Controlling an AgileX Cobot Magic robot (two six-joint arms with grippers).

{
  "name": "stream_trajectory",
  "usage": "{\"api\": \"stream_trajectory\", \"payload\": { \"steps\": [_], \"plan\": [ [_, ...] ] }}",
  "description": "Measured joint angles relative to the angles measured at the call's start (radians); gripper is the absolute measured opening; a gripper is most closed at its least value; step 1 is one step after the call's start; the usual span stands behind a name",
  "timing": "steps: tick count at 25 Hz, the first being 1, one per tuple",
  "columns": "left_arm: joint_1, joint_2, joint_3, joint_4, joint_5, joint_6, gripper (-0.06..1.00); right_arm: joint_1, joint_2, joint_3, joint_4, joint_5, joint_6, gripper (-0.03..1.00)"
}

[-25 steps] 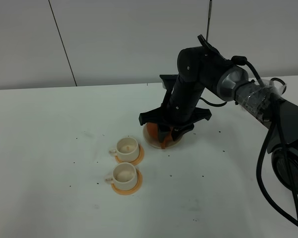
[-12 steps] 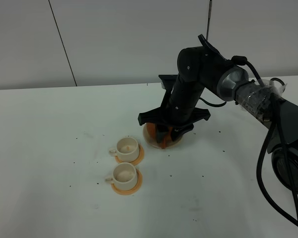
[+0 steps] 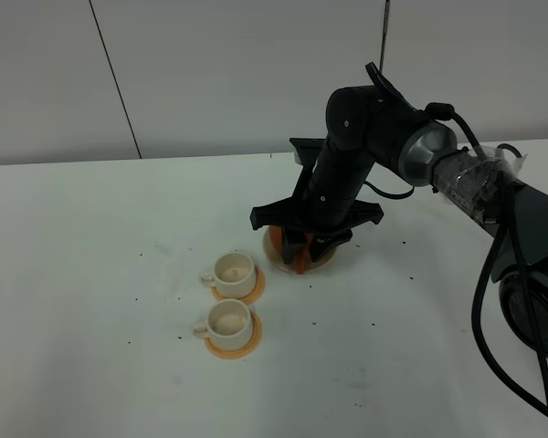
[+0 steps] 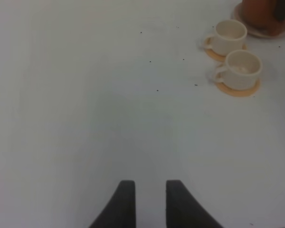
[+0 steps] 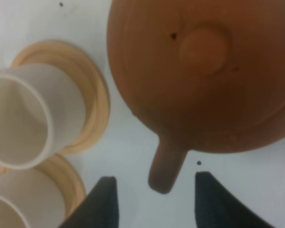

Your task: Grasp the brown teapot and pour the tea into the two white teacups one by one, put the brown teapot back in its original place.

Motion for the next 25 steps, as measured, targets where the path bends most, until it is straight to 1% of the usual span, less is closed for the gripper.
{"api": "stream_trajectory", "payload": {
  "steps": [21, 25],
  "plan": [
    [0.000, 0.000, 0.000, 0.000, 0.000, 0.000, 0.23, 0.000, 0.028, 0.000, -0.001, -0.003, -0.001, 0.35],
    [0.000, 0.000, 0.000, 0.001, 0.000, 0.000, 0.23, 0.000, 0.029, 0.000, 0.000, -0.022, 0.000, 0.35]
  ]
}}
